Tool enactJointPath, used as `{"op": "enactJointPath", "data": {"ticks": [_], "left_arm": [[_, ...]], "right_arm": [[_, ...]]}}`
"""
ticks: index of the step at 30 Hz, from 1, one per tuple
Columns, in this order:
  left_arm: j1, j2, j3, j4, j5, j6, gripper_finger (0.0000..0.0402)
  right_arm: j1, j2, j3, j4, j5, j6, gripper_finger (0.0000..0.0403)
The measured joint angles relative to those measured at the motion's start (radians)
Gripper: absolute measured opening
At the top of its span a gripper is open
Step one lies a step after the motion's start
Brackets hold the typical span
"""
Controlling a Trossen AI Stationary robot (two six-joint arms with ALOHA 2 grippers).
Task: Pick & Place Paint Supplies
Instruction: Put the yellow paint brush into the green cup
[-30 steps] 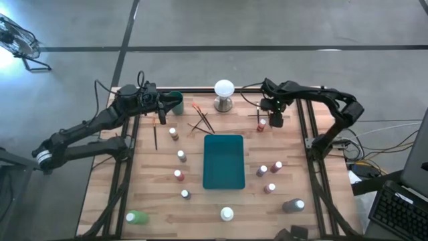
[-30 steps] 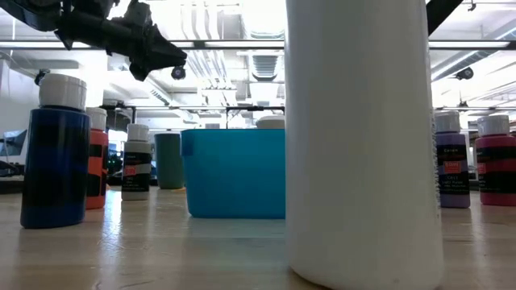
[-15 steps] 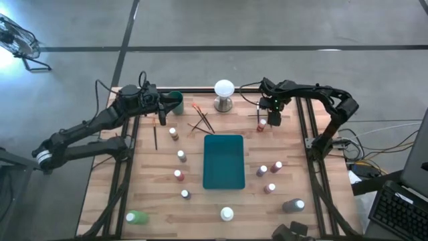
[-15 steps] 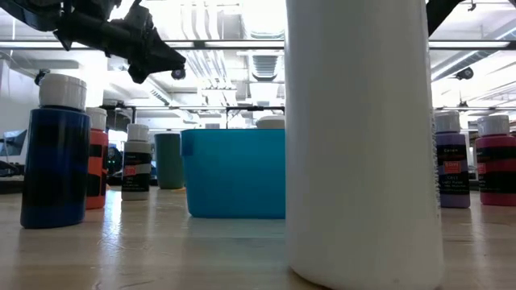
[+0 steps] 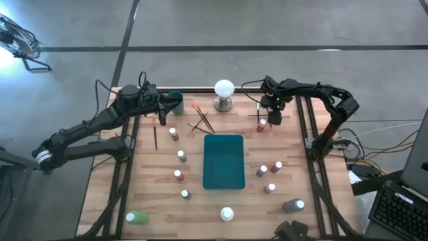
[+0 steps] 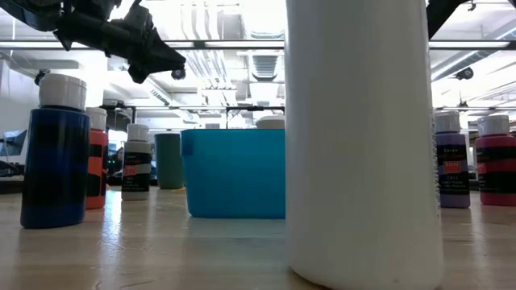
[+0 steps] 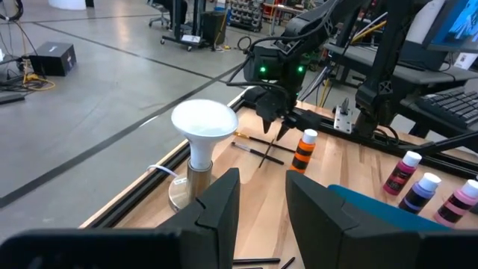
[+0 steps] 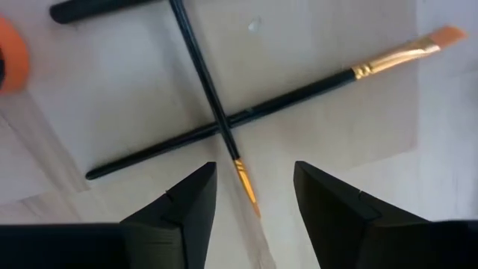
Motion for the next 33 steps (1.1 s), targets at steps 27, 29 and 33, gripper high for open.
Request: {"op": "enactJointPath", "data": {"ticks": [27,29,33], "left_arm": [[0.0,0.0,0.0,-0.003,0.0,0.002,0.0115],[0.0,0.0,0.0,-0.003,0.0,0.002,0.0115],[0.0,0.0,0.0,-0.003,0.0,0.002,0.0115]], "right_arm": [[-0.003,-0.001,-0.05,0.057,-0.001,-0.007,0.0144],[-0.005,-0.002,-0.051,0.057,-0.002,-0.007,0.0131],[-0.007,-0.001,-0.051,0.054,-0.01,-0.007,0.0095]]}}
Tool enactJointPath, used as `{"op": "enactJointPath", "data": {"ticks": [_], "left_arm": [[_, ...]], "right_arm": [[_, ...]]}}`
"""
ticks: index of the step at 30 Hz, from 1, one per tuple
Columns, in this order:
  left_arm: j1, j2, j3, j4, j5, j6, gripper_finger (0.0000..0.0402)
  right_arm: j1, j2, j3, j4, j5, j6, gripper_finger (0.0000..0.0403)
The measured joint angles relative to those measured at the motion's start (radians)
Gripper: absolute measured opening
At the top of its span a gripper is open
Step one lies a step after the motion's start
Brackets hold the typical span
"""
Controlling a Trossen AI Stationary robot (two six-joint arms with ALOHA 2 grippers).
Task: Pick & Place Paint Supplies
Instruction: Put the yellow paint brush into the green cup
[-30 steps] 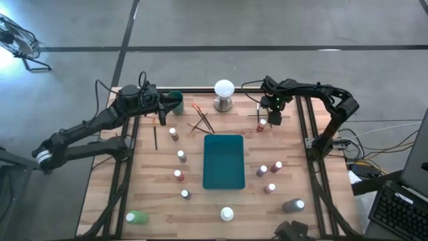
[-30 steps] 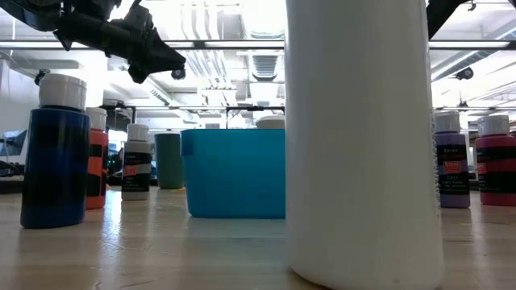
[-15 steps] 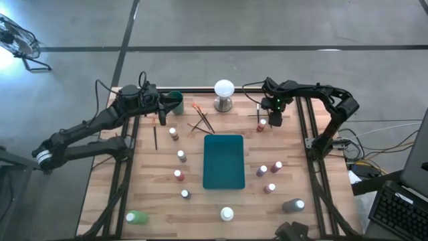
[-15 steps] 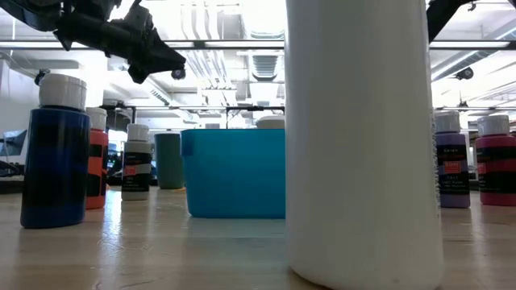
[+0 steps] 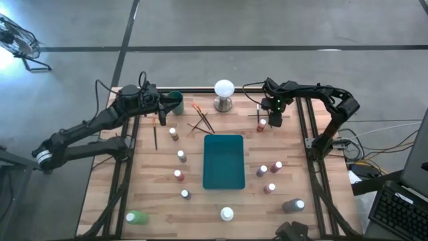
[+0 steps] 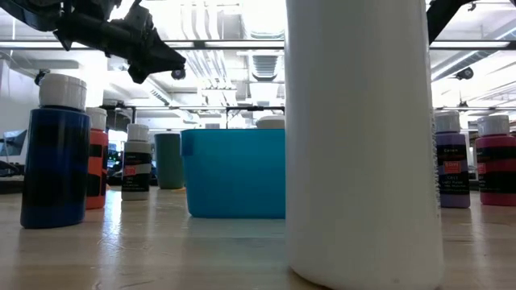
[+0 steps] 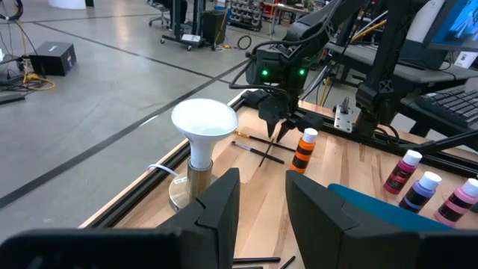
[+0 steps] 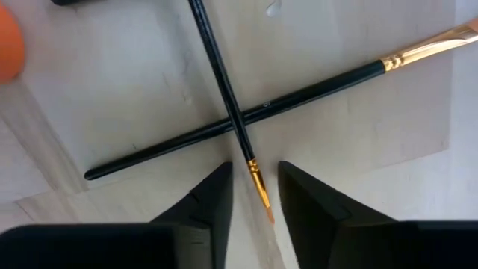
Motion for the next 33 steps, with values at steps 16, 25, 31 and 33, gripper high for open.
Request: {"op": "enactJointPath", "data": {"ticks": [16,25,31,33], "left_arm": [[0.0,0.0,0.0,-0.001,0.0,0.0,0.0115],[0.0,0.0,0.0,0.0,0.0,-0.057,0.0115],[0.0,0.0,0.026,-0.017,0.005,-0.208,0.0115],[0.0,0.0,0.043,-0.039,0.008,-0.238,0.0115]], "right_arm": [[-0.006,-0.009,0.003,-0.001,0.015,-0.01,0.001],[0.001,-0.161,0.097,-0.107,0.017,0.014,0.0009],[0.072,-0.336,0.194,-0.18,0.155,-0.017,0.0009],[0.114,-0.394,0.218,-0.206,0.2,-0.051,0.0009]]}}
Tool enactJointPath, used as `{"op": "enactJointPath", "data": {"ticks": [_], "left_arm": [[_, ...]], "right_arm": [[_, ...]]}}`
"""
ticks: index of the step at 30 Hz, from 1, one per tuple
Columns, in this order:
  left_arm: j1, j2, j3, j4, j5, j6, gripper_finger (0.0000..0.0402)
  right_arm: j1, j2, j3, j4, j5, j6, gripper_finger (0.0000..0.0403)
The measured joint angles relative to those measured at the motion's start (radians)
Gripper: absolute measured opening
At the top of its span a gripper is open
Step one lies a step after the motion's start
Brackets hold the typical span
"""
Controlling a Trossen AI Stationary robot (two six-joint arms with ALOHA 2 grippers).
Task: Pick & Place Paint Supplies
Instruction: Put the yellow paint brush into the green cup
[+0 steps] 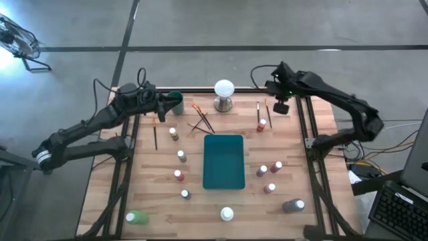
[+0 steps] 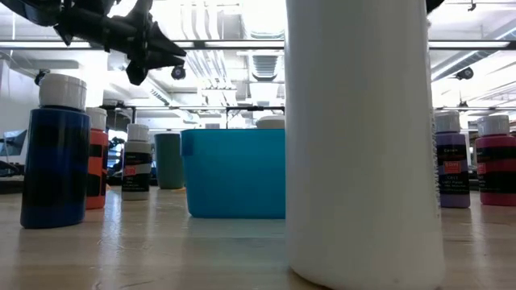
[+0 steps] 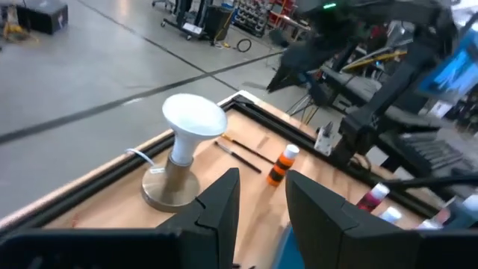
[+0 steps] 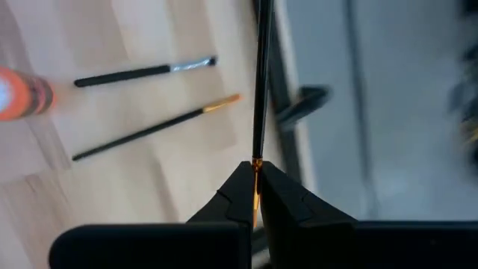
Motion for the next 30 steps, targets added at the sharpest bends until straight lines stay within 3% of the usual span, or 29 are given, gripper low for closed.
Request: {"op": "enactJointPath", "data": {"ticks": [7,13,17,23,27,30], "left_arm": [[0.0,0.004,0.107,-0.101,0.029,-0.094,0.0115],[0.0,0.061,0.224,-0.133,0.209,-0.203,0.0136],[0.0,0.131,0.3,-0.217,0.257,-0.243,0.0173],[0.0,0.26,0.38,-0.238,0.427,-0.317,0.0216],[-0.001,0.343,0.426,-0.235,0.483,-0.369,0.0221],[0.0,0.396,0.466,-0.229,0.519,-0.389,0.022]], "right_arm": [[0.244,-0.156,0.048,-0.019,0.146,-0.043,0.0008],[0.539,-0.169,0.04,0.006,0.48,-0.119,0.0008],[0.692,-0.149,0.037,0.048,0.637,-0.161,0.0008],[0.842,-0.125,0.036,0.131,0.782,-0.245,0.0008],[0.905,-0.107,0.036,0.159,0.89,-0.31,0.0008],[0.934,-0.097,0.034,0.198,0.912,-0.344,0.0008]]}}
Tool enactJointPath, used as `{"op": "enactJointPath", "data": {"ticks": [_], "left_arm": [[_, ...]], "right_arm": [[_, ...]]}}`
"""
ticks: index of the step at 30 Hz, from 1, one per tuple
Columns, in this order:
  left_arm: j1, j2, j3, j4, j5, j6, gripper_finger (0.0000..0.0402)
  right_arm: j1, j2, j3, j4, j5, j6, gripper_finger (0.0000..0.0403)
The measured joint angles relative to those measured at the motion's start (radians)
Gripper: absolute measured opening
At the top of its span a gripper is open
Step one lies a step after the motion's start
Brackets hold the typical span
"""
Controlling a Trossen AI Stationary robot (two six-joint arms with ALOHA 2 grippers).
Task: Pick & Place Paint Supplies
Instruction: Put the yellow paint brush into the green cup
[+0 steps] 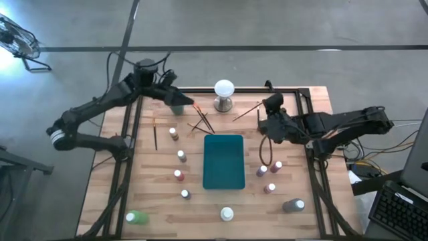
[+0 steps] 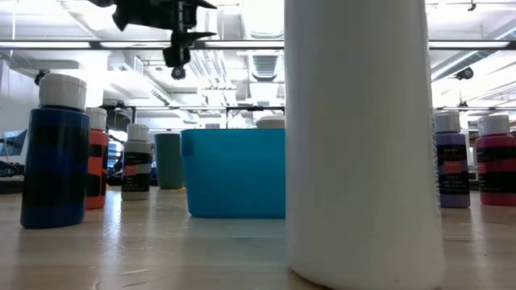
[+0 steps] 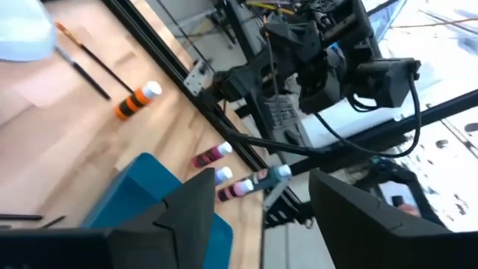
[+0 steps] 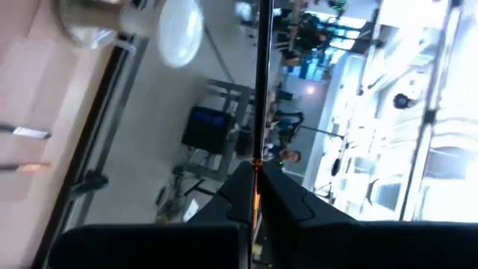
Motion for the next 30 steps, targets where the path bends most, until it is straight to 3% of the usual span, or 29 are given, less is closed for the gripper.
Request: {"op": "enactJointPath", "data": {"ticks": [13,24,30], "left_arm": [[-0.014,0.2,0.173,0.003,0.22,-0.101,0.0218],[-0.062,0.333,0.261,0.047,0.276,-0.102,0.0218],[-0.109,0.389,0.289,0.061,0.321,-0.133,0.0218]], "right_arm": [[0.031,0.109,-0.005,0.377,-0.012,-0.388,0.0008],[0.029,0.2,-0.005,0.701,-0.114,-0.572,0.0008],[0.018,0.219,-0.005,0.736,-0.131,-0.616,0.0008]]}}
